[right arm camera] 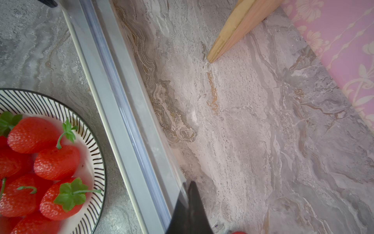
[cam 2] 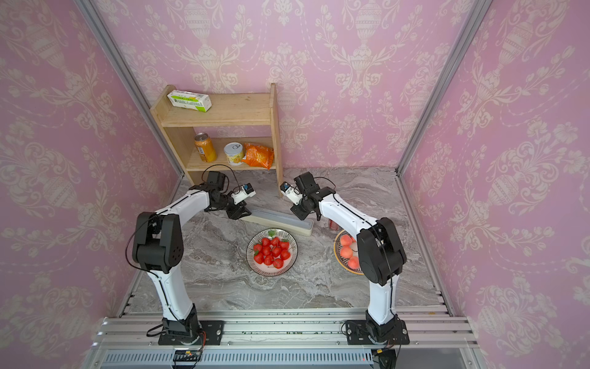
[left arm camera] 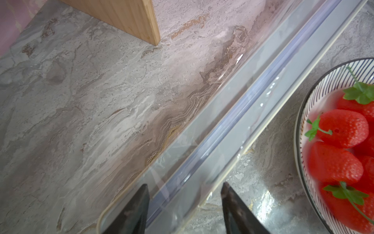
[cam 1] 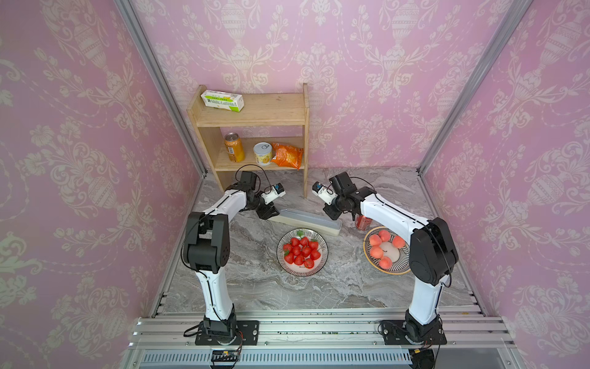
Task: Wrap the plate with plastic wrap
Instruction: Pull the plastic wrap from the plastic wrap cutting box.
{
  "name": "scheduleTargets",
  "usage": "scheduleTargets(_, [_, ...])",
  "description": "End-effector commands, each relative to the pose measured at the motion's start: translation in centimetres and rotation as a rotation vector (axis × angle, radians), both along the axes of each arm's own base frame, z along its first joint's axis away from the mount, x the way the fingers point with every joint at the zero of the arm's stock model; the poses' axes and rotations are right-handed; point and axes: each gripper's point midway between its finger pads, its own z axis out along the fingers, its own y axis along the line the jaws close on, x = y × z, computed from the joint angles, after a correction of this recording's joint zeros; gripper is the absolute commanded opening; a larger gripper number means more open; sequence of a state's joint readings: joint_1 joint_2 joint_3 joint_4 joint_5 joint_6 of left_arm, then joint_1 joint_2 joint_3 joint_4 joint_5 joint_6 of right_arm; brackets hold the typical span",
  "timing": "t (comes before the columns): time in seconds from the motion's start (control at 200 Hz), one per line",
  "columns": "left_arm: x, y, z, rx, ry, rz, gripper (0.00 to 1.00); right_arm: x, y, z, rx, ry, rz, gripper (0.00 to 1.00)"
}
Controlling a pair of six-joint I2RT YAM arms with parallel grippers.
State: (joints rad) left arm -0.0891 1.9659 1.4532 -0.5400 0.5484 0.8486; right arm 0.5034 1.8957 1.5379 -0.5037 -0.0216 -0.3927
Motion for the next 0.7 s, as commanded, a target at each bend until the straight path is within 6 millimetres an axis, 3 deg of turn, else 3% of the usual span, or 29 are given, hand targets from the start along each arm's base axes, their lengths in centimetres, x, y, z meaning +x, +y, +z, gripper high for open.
scheduleTargets(0.0, [0.6,-0.7,0.0,-0.005,-0.013,-0.032,0.51,0.8,-0.5,0.1,-0.011,-0.01,-0.024,0.0])
scheduleTargets(0.235, [1.2,-1.2,1.1,-0.032,-0.036,-0.04,0.35,0.7,-0.4,-0.1,-0.013,-0.001,-0.024,0.0])
scheduleTargets(0.5, [1.4,-1.5,2.0,-0.041,-0.053,-0.046,0.0,0.8,-0.5,0.1,-0.015,-0.008,-0.026,0.0])
scheduleTargets(0.696, [1.0,-1.0,3.9,-0.022,-0.114,-0.036,0.0,1.1,-0.7,1.9,-0.008,-0.043,-0.018,0.0])
